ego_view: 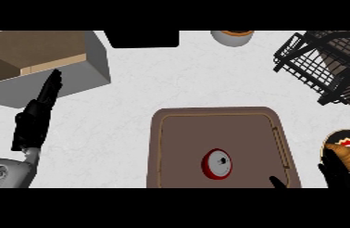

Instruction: Pick the can from the tray and place it in the tiered basket

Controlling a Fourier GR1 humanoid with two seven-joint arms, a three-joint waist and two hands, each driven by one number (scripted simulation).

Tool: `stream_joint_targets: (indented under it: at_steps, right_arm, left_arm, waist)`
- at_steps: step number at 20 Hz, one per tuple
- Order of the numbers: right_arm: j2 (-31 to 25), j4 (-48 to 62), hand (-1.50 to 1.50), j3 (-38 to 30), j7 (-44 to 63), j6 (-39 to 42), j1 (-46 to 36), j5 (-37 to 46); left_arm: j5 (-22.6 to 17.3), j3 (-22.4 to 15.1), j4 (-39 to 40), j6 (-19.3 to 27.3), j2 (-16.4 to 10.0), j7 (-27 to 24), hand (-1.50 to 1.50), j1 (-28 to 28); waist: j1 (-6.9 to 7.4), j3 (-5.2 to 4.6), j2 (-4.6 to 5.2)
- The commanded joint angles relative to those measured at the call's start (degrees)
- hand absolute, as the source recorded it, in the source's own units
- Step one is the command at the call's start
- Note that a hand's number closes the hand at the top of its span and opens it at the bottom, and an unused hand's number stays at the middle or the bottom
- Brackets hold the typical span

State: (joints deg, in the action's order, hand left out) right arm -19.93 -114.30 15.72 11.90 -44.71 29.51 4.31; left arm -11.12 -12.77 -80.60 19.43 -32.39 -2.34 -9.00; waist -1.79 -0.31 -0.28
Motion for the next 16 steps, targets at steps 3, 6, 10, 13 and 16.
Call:
stream_joint_targets:
  at_steps: [3,6,10,13,16]
  right_arm:
    - [-15.96,-10.88,-1.50,4.51,15.06,8.78,8.49,8.41]
    - [-21.10,-17.38,-1.50,5.02,25.63,12.80,8.14,11.33]
    - [-24.61,-25.62,-1.50,3.10,43.63,17.22,2.42,12.90]
    - [-25.62,-27.14,-1.50,1.12,56.79,20.08,-4.63,13.46]
    - [-24.45,-26.92,-1.50,3.63,65.38,22.07,-10.90,12.87]
  left_arm:
    - [0.89,-1.16,-0.16,0.06,0.42,2.23,0.00,-0.70]
    - [1.11,-1.51,-1.83,-0.12,0.11,3.07,0.00,-0.32]
    - [2.04,-2.66,-1.83,-0.52,0.96,4.09,0.00,-2.51]
    - [4.16,-3.72,-1.04,1.93,3.34,3.80,0.00,-2.98]
    - [3.18,-3.10,0.10,-0.61,2.31,3.22,0.00,-2.95]
  waist:
    - [1.59,-0.43,0.84]
    - [3.38,-0.37,0.83]
    - [4.39,-0.32,1.20]
    - [4.49,-0.15,1.19]
    - [5.11,-0.22,1.27]
